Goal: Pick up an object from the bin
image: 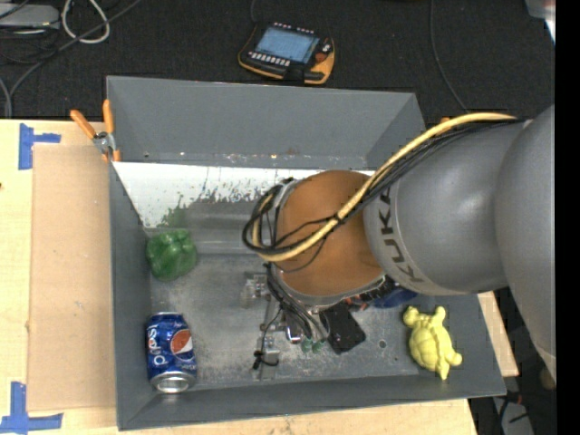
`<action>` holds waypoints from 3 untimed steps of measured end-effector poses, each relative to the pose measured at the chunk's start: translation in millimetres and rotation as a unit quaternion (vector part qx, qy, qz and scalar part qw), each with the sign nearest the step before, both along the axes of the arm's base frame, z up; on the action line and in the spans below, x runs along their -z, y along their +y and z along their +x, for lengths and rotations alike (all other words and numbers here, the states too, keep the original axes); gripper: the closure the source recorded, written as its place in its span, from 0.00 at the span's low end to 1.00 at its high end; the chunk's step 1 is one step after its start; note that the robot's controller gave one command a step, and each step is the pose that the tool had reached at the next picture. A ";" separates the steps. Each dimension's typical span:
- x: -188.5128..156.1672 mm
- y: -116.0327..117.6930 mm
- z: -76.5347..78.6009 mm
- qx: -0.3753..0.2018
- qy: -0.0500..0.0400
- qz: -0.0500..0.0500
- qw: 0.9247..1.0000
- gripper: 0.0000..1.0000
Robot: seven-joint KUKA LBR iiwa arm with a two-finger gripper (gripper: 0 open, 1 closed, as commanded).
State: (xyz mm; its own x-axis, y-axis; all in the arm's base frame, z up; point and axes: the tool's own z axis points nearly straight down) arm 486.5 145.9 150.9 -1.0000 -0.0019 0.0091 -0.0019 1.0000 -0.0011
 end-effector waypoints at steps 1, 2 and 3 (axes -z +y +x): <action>-2.7 -0.9 2.0 0.003 -0.003 0.000 1.000 0.00; 81.2 95.7 2.9 -0.113 -0.005 0.000 0.994 0.00; 16.2 97.5 -4.1 -0.132 -0.005 0.001 0.991 0.00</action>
Offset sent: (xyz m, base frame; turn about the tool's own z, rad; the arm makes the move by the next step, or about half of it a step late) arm 0.0007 0.0965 -0.0809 -0.2299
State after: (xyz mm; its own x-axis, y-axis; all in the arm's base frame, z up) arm 482.4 243.4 134.8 -0.9645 -0.2642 -0.0018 -0.2642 0.9645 -0.0011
